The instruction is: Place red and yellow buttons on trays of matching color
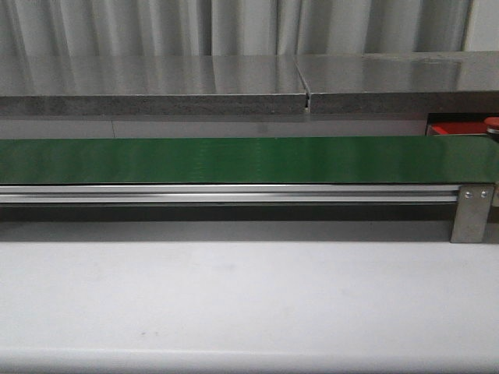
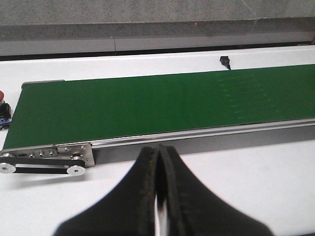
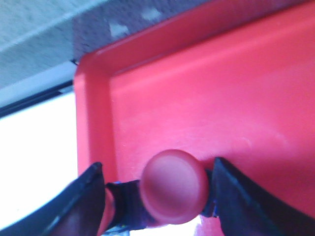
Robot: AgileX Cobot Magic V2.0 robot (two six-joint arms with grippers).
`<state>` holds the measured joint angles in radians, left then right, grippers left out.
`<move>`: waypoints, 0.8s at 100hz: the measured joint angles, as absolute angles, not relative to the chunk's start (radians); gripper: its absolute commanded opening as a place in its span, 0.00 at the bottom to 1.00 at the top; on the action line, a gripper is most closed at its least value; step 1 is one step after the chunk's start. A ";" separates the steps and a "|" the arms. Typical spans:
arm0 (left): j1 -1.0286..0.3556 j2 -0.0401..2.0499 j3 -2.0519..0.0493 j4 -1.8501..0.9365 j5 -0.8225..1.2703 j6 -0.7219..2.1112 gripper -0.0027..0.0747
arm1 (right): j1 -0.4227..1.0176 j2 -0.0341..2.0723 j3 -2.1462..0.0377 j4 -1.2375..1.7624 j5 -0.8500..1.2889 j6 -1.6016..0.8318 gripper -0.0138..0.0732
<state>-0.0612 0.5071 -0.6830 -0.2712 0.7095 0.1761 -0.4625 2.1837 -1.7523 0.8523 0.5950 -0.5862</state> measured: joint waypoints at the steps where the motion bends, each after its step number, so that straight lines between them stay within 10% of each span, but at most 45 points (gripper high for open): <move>1: -0.061 0.507 -0.683 -0.271 0.710 0.176 0.01 | -0.462 2.182 -1.752 0.852 0.595 -0.586 0.71; 25: -0.061 0.507 -0.683 -0.271 0.710 0.176 0.01 | -0.462 2.090 -1.752 0.820 0.654 -0.599 0.66; 60: -0.061 0.507 -0.683 -0.271 0.710 0.176 0.01 | -0.415 1.907 -1.664 0.784 0.710 -0.605 0.02; 80: -0.061 0.507 -0.683 -0.271 0.710 0.176 0.01 | -0.384 1.778 -1.539 0.782 0.704 -0.617 0.02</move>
<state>-0.0612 0.5071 -0.6830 -0.2712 0.7095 0.1761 -0.3836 1.7782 -1.5388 0.7817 0.7037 -0.6173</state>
